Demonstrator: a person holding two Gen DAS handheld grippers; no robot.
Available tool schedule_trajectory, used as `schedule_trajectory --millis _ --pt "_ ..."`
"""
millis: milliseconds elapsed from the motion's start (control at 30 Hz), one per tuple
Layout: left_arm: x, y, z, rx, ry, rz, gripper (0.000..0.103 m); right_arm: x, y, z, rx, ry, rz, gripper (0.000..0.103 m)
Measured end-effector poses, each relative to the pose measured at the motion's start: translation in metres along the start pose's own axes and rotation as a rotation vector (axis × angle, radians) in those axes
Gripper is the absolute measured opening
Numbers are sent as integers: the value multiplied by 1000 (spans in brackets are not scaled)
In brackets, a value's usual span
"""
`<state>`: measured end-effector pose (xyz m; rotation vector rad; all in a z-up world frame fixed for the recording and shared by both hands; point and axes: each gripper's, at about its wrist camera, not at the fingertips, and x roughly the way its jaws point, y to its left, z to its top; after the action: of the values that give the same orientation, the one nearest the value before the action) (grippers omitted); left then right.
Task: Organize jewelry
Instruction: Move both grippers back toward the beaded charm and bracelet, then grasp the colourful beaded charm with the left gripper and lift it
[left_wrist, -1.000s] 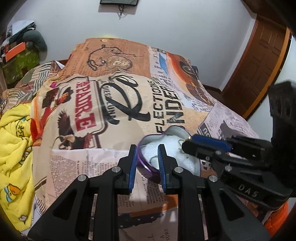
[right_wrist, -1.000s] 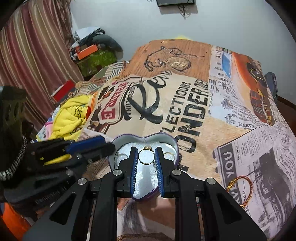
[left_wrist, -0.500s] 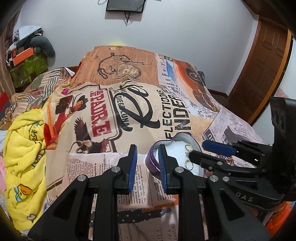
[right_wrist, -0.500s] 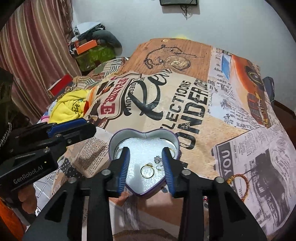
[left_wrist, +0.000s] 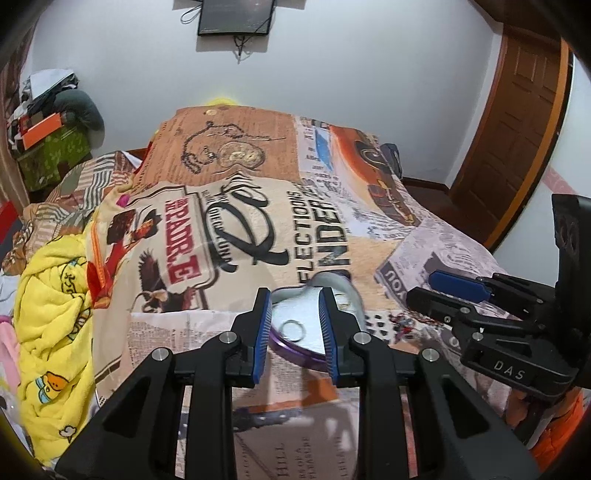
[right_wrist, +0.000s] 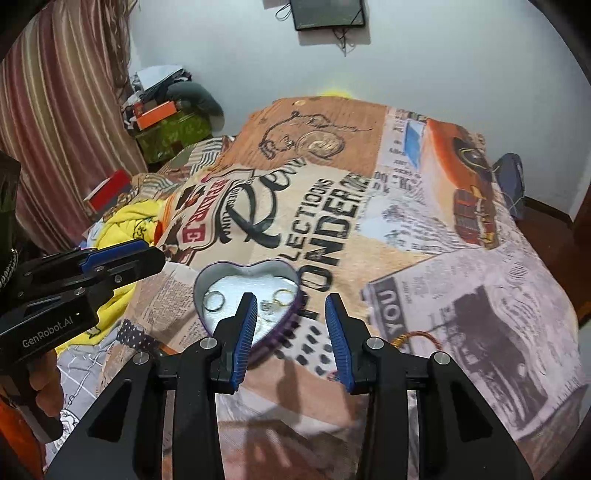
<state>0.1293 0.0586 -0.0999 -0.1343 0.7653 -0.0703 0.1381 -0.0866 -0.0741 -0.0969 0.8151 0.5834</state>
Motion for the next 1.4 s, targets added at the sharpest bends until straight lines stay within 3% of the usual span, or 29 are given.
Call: schedule_trajectory --millis 367,667,1033,1167,1400 --pt "10 -52 -3 66 39 -69 30 -36 -46 -15 75 -31 -83 35" --pt "40 -90 -13 127 119 -132 30 -56 -100 -32 176 -20 -170 35" --pt "90 -113 -39 176 247 -165 29 -49 -121 -53 214 35 -174 35" --pt "101 -113 -42 188 246 -134 29 -42 -122 -57 215 53 -161 35" --pt "117 -114 -43 201 254 -127 11 -33 -125 -59 216 75 -139 35"
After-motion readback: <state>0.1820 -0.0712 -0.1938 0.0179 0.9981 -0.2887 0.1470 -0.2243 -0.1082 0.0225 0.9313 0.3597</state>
